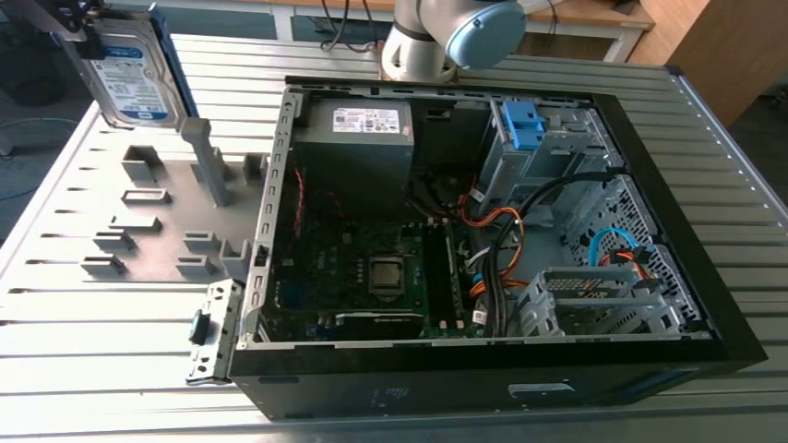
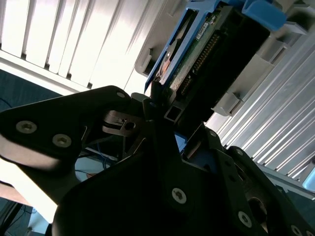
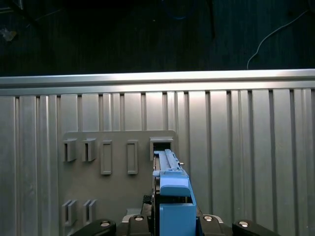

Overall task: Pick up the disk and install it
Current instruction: 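Pick up the disk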

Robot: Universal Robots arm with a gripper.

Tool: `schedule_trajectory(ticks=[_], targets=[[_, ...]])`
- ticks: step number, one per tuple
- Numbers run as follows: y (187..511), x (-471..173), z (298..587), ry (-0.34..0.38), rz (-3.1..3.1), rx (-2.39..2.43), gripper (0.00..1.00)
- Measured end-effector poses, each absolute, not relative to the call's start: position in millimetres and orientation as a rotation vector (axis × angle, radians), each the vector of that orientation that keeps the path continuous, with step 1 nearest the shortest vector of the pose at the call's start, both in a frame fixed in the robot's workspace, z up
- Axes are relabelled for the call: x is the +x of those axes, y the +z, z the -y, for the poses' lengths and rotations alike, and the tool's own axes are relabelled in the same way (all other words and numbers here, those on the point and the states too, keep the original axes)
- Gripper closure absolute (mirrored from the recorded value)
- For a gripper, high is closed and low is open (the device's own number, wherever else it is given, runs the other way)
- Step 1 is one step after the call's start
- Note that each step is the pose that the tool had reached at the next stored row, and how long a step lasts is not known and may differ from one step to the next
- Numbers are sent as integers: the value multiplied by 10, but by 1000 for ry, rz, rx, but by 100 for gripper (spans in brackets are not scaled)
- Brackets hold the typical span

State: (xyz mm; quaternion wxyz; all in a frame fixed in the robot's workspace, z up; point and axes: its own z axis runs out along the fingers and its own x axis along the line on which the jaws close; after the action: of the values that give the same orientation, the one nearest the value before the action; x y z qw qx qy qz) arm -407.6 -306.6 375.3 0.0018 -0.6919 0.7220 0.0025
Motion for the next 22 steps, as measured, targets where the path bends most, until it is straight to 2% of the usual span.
schedule_trajectory(ticks=[22], targets=[[3932,-4076,3065,8,-2266,-2171,64]])
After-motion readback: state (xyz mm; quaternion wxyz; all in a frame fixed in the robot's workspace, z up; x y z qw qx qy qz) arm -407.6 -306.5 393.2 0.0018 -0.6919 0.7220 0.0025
